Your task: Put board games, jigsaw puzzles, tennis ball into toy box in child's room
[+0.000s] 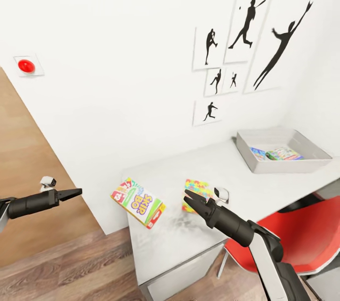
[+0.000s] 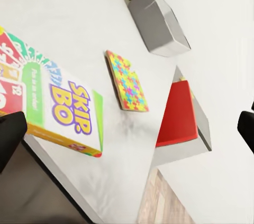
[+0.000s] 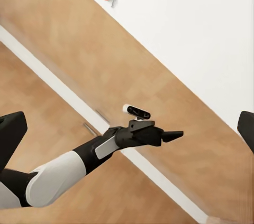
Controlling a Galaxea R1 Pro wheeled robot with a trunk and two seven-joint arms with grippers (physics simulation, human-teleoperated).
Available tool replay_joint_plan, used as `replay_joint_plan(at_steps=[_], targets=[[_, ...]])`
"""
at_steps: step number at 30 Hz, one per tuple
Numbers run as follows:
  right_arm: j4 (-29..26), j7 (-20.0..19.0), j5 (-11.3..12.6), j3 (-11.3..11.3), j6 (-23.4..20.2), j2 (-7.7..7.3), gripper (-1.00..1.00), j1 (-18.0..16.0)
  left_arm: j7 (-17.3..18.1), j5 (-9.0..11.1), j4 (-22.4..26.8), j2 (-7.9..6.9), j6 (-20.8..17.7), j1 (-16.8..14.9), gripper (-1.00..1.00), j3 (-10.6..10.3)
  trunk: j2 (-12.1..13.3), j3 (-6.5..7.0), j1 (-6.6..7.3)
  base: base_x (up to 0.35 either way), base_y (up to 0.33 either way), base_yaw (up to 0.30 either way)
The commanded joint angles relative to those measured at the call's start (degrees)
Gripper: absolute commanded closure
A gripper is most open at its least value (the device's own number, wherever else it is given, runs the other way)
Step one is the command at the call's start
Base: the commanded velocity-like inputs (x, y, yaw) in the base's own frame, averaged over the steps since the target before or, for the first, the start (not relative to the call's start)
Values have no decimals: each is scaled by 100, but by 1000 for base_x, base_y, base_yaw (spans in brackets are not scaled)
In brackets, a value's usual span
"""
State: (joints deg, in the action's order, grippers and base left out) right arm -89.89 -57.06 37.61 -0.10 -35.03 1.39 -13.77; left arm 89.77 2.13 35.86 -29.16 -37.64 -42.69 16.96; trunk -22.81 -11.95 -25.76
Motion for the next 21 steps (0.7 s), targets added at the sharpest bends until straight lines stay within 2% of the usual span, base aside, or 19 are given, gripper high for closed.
replay_joint_plan(at_steps=[1,8,21], targets=[[2,2,22,-1,-39,2,-100,-5,23,-1,0,-2,-60,-3,-100,0,-11,-2,-2,-117,13,-146],[1,0,-128,1,-39,2,-100,-8,23,1,-1,-2,-58,-3,-100,0,-11,62,-2,-131,44,-147],[4,-1,-165,16,-39,10,-100,-6,23,-1,0,-2,-51,-3,-100,0,-11,180,-2,-75,63,-148]])
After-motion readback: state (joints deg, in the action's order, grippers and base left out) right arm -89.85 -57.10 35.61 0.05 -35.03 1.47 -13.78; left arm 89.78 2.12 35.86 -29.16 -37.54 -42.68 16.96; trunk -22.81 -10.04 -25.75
